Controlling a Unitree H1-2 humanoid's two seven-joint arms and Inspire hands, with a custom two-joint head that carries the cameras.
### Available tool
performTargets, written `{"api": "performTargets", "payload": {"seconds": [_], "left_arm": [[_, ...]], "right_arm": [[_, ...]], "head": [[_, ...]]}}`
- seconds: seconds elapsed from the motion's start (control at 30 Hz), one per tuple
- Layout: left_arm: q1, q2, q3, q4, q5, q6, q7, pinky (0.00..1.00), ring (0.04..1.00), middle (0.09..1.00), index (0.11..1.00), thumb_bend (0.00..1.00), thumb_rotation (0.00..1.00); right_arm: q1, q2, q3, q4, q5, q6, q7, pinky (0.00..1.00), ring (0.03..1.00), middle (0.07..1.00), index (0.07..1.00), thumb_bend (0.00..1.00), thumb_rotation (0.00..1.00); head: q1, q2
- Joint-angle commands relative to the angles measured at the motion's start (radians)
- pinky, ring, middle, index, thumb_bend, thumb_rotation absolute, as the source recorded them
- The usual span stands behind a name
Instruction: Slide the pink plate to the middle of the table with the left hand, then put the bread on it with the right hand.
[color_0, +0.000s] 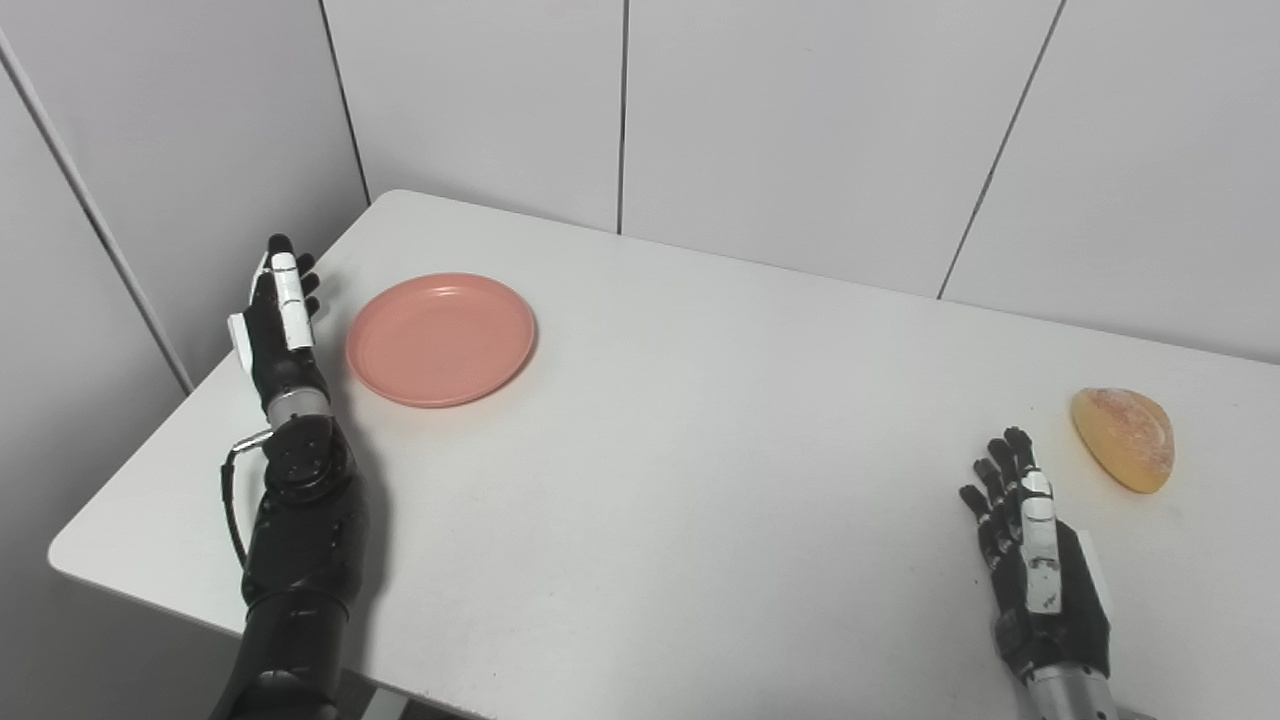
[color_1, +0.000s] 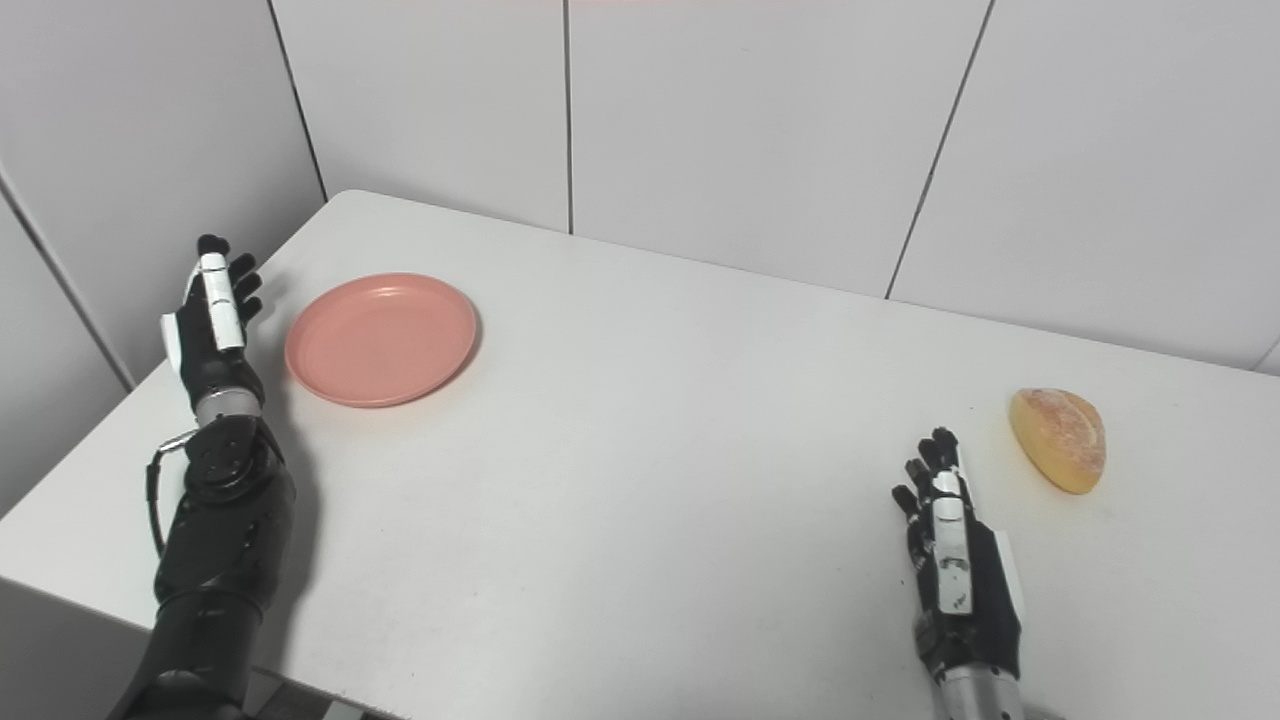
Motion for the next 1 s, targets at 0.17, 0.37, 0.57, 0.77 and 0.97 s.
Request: {"api": "performTargets", "payload": {"seconds": [0.17,0.37,0.57,0.77,0.97], "left_arm": [[-0.043,0.025,-0.031,0.025,-0.048,0.004,-0.091,0.86,0.855,0.835,0.825,0.72,1.00],[-0.052,0.018,-0.036,0.042,-0.083,0.029,-0.123,0.86,0.856,0.839,0.832,0.74,1.00],[-0.054,0.004,-0.052,0.028,-0.096,0.052,-0.143,0.87,0.861,0.844,0.838,0.74,1.00],[-0.054,-0.006,-0.073,0.013,-0.103,0.070,-0.165,0.86,0.864,0.848,0.841,0.74,1.00],[-0.054,-0.012,-0.092,-0.006,-0.118,0.100,-0.184,0.86,0.859,0.846,0.842,0.74,1.00]], "right_arm": [[-0.020,-0.007,-0.016,-0.019,0.011,-0.028,-0.002,1.00,1.000,1.000,1.000,0.75,0.95],[-0.021,-0.004,-0.022,-0.020,0.005,-0.029,-0.007,1.00,1.000,1.000,1.000,0.75,0.93],[-0.020,-0.005,-0.020,-0.024,-0.003,-0.027,-0.010,1.00,1.000,1.000,1.000,0.76,0.94],[-0.019,-0.004,-0.020,-0.034,-0.004,-0.014,-0.013,1.00,1.000,1.000,1.000,0.75,0.94],[-0.023,-0.001,-0.018,-0.027,-0.015,-0.024,-0.021,1.00,1.000,1.000,1.000,0.75,0.94]], "head": [[0.003,0.003],[0.004,0.005],[0.004,0.008],[0.004,0.012],[-0.001,0.010]]}}
